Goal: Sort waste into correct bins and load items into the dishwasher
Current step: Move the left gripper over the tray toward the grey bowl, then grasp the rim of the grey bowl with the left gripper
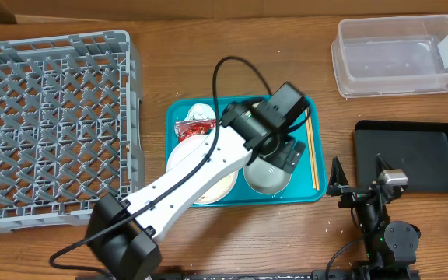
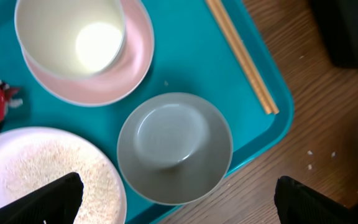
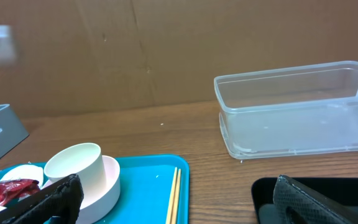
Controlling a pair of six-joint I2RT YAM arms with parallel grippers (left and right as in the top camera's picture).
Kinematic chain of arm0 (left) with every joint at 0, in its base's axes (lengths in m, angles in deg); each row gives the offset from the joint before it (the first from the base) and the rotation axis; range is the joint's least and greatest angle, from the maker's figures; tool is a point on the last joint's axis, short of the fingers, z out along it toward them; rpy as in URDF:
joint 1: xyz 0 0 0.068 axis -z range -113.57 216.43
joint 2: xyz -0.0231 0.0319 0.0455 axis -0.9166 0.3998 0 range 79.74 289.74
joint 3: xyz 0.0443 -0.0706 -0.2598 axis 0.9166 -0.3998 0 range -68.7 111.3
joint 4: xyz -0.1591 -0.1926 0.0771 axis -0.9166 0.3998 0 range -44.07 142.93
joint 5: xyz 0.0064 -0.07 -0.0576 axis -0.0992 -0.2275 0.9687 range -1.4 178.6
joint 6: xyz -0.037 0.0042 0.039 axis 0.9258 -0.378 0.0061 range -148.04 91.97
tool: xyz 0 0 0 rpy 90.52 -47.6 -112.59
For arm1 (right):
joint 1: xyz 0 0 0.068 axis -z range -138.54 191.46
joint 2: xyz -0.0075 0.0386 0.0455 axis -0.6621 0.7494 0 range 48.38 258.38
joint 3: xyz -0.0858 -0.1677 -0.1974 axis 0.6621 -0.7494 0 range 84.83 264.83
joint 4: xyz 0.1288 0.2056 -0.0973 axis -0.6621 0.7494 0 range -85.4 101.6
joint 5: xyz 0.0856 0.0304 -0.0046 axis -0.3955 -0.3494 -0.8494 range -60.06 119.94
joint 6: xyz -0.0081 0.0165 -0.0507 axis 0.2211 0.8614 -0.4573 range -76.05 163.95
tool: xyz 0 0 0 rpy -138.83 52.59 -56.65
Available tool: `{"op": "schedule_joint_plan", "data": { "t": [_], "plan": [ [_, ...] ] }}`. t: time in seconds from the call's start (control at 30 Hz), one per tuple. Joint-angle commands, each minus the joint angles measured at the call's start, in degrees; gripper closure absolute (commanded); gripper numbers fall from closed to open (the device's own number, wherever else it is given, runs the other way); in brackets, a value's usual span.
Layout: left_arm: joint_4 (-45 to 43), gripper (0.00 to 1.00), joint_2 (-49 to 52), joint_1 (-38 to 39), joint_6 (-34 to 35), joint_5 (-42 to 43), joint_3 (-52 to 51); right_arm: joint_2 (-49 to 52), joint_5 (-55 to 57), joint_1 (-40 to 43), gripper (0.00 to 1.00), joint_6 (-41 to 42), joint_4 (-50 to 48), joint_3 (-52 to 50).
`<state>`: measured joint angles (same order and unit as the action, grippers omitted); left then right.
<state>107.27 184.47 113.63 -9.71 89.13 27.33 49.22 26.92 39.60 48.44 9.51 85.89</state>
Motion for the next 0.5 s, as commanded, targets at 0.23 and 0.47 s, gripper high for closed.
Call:
{"op": "schedule_joint_plan", "data": {
  "t": [0.23,0.47],
  "plan": [
    [-1.84,0.0,10.51,2.32,17.7,2.08,3.93,-0.57,-0.07,0.24,0.0,0.22,-0.33,-0.61],
    [-3.48,0.0,16.87,2.34,25.2,8.96,3.93,-0.57,-0.04,0.24,0.0,0.22,-0.33,-0.61]
  ]
}}
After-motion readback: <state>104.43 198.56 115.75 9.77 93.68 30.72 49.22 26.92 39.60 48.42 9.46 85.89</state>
